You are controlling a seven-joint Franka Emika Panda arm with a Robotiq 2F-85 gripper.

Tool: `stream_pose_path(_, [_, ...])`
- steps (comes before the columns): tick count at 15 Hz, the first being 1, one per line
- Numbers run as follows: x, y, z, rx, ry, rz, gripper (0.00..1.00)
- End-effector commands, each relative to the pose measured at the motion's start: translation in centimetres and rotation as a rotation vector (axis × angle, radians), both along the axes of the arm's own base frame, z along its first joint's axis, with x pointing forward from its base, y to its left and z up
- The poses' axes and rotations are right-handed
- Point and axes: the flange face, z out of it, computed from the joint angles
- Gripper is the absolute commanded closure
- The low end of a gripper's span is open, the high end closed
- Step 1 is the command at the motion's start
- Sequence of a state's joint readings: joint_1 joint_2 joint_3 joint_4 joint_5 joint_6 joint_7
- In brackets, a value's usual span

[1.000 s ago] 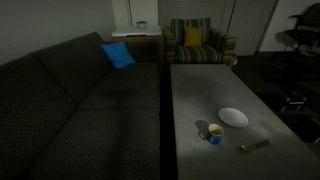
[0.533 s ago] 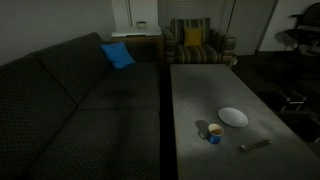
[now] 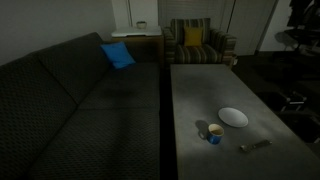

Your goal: Move the spoon to the right

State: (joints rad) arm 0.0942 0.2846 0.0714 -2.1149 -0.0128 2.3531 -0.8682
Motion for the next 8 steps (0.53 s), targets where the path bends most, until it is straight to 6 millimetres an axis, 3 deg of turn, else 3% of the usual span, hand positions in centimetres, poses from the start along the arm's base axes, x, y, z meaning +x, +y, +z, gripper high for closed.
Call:
stream_pose_path(1, [0.8, -0.3, -0.9, 0.006, 0.010, 0.004, 0.00])
stream_pose_path(3, [1.5, -0.5, -1.7, 0.010, 0.017, 0.005, 0.00])
stream_pose_path(5, [1.4, 0.8, -1.3, -0.004, 0.033, 0.043, 0.00])
stream_pose_path(8, [1.9, 0.2, -5.0, -0.003, 0.108, 0.172, 0.00])
